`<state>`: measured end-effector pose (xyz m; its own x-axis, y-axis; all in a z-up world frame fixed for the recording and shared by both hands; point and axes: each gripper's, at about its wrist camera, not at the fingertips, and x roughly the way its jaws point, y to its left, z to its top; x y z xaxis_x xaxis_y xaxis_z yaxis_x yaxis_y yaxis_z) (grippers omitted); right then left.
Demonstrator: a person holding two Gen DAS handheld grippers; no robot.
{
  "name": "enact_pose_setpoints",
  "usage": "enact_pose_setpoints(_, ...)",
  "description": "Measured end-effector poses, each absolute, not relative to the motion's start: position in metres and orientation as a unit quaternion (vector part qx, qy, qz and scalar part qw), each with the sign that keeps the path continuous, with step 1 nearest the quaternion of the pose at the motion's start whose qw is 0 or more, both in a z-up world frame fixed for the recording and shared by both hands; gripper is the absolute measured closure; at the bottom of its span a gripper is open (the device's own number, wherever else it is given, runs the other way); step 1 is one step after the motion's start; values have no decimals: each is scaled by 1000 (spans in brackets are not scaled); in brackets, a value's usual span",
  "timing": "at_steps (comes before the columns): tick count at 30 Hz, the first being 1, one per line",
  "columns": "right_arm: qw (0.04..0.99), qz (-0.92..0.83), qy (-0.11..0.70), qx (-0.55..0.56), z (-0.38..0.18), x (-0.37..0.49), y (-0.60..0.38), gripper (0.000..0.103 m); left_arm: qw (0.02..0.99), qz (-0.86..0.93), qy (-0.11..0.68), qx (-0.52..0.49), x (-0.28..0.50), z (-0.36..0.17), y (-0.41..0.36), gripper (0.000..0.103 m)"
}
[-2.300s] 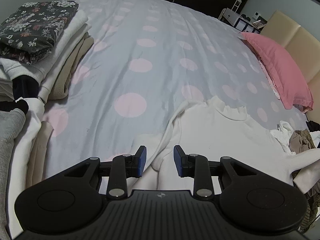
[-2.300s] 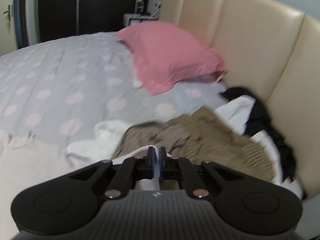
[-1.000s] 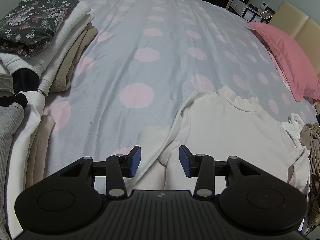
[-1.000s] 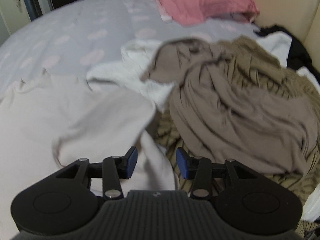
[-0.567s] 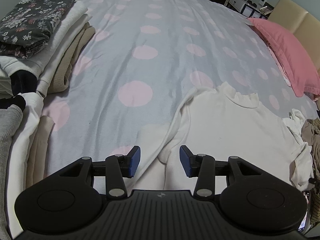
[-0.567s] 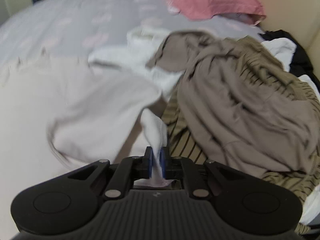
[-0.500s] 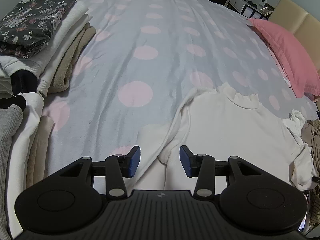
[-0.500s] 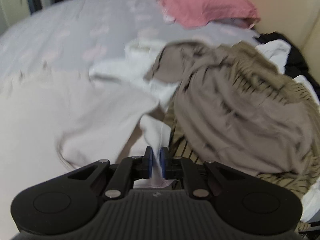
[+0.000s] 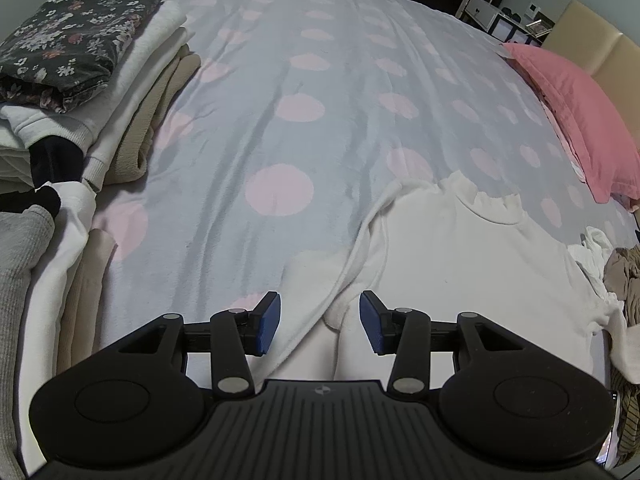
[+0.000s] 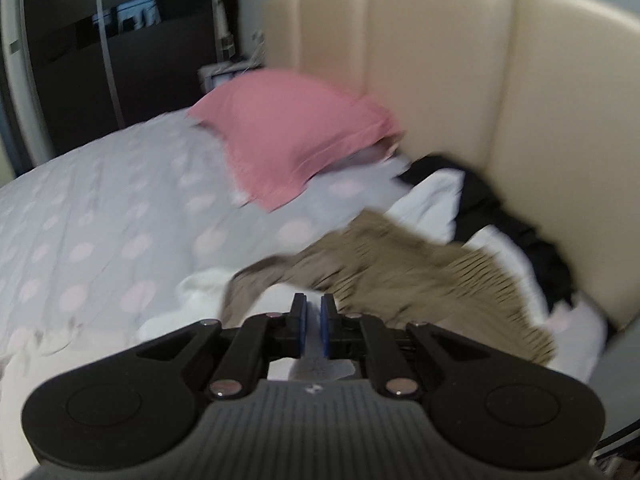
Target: Fold clothes
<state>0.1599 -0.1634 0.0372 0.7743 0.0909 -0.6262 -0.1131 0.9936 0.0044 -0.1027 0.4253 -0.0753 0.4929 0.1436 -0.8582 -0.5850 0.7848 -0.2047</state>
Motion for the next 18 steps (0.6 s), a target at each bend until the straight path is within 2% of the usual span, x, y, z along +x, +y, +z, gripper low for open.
enact_pose_setpoints(6,950,-22,310,-33,54,185,-203,95,824,229,459,-241,-103,-79,427,61)
enact_pose_setpoints(11,952,-86,293,-6,59,192,-234,95,820,236,464,-239,-103,-83,429,61)
enact_pose_setpoints(16,970,-67,234,22,67,174,-251,95,814,242,471,-237,-101,-89,433,61)
enact_pose_setpoints(18,969,-68,237,10,62,170,-255,95,812,240,477,-234,-97,-92,432,61)
